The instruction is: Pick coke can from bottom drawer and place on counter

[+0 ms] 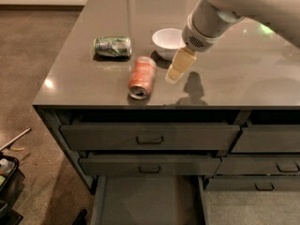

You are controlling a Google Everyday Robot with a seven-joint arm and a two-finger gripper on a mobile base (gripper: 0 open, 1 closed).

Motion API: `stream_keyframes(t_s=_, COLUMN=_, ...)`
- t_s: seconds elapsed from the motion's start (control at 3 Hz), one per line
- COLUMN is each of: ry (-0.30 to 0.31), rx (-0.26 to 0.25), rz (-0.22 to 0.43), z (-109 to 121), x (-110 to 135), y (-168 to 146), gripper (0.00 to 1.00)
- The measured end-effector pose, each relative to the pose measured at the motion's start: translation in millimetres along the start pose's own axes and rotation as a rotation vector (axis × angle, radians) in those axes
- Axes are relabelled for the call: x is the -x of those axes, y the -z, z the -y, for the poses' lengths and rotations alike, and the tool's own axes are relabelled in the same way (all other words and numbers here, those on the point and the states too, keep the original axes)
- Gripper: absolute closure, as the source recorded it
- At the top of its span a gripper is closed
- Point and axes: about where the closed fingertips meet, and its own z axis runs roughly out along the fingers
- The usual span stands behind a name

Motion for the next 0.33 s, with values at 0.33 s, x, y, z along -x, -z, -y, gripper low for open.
stream_keyframes(t_s=0.33, ry=0.000, rx=0.000, rz=0.000, z=0.0, x=0.0, y=0.0, gripper=0.00)
